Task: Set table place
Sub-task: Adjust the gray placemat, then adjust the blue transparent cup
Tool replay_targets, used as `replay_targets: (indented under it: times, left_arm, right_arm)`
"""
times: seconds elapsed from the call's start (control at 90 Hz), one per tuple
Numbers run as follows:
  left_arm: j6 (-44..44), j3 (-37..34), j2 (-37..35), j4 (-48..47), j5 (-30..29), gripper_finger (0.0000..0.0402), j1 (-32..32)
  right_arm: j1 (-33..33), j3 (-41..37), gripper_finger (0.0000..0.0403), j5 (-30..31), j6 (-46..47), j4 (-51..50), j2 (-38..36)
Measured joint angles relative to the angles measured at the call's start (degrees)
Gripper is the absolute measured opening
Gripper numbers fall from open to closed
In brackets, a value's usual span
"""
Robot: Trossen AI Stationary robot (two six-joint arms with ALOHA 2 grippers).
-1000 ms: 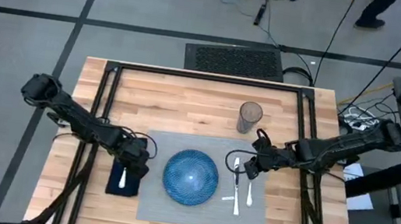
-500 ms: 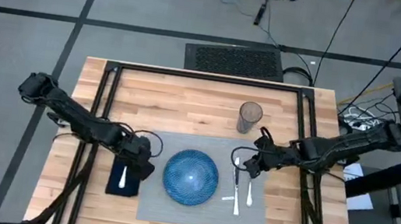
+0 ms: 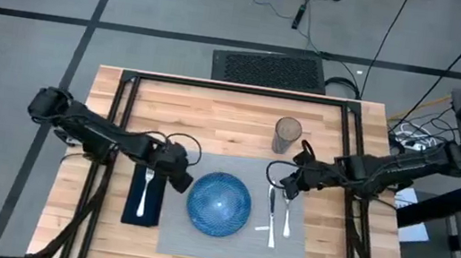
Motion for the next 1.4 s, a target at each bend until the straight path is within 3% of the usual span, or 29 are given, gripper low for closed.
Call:
replay_targets:
  times: [0.311, 0.856, 1.111, 1.4]
  left_arm:
    - [6.1, 0.1, 6.6, 1.6, 2.7, 0.0060, 4.9]
    - [10.0, 0.2, 7.3, 3.3, 3.8, 0.0060, 9.1]
    - [9.2, 3.0, 3.5, 0.9, 6.5, 0.0060, 8.8]
    - [8.5, 11.6, -4.0, -0.5, 3.8, 0.0060, 4.3]
  right_arm:
    - [0.0, 0.0, 0.0000, 0.0, 0.0, 0.0, 0.0]
    - [0.0, 0.0, 0.0000, 0.0, -0.2, -0.3, 0.0]
    - [0.0, 0.0, 0.0000, 0.0, -0.6, -0.2, 0.0]
    - [0.0, 0.0, 0.0000, -0.4, -1.6, 3.3, -2.2]
